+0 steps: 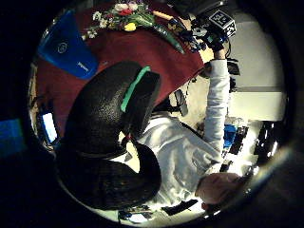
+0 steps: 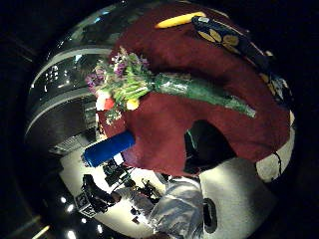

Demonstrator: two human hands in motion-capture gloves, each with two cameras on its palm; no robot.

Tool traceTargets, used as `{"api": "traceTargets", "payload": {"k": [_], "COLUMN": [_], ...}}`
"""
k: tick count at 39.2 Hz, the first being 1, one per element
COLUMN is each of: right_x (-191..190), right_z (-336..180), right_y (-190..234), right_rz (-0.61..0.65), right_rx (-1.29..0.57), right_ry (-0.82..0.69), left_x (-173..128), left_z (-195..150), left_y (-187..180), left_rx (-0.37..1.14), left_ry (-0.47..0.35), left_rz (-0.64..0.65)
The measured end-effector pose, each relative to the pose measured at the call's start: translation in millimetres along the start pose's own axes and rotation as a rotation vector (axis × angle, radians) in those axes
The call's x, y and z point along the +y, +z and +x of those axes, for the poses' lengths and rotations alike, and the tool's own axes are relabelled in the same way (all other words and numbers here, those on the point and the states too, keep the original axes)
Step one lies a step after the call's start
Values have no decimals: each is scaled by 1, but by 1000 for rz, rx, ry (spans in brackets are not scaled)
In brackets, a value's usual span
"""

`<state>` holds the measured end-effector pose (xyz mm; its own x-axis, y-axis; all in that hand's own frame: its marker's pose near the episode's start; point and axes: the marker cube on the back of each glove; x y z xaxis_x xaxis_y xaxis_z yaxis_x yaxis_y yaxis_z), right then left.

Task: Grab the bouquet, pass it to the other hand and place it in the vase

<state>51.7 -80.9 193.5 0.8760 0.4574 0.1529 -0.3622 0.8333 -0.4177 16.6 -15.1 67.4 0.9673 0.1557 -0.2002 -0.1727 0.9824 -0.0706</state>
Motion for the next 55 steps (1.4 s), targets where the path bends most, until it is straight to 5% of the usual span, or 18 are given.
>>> {"api": "traceTargets", "payload": {"k": [3, 8, 14, 22, 35, 50, 55], "right_x": [8, -15, 2, -19, -18, -12, -13], "right_z": [4, 6, 2, -10, -12, -18, -21], "right_y": [15, 29, 52, 61, 76, 74, 78], "right_rz": [-205, -113, -350, 66, 121, 138, 331], "right_rx": [6, 31, 66, 60, 151, 153, 105], "right_ry": [82, 44, 109, -57, 72, 40, -12], "left_x": [-3, -4, 0, 1, 2, 3, 2], "left_z": [-3, -7, -1, 3, 6, 5, 2], "left_y": [2, 3, 5, 3, 0, -2, -3], "left_rx": [12, 29, 76, 100, 195, 213, 216], "left_ry": [-3, -10, 25, 49, 81, 78, 82], "left_rz": [-4, -9, -47, -48, -102, -108, -107]}}
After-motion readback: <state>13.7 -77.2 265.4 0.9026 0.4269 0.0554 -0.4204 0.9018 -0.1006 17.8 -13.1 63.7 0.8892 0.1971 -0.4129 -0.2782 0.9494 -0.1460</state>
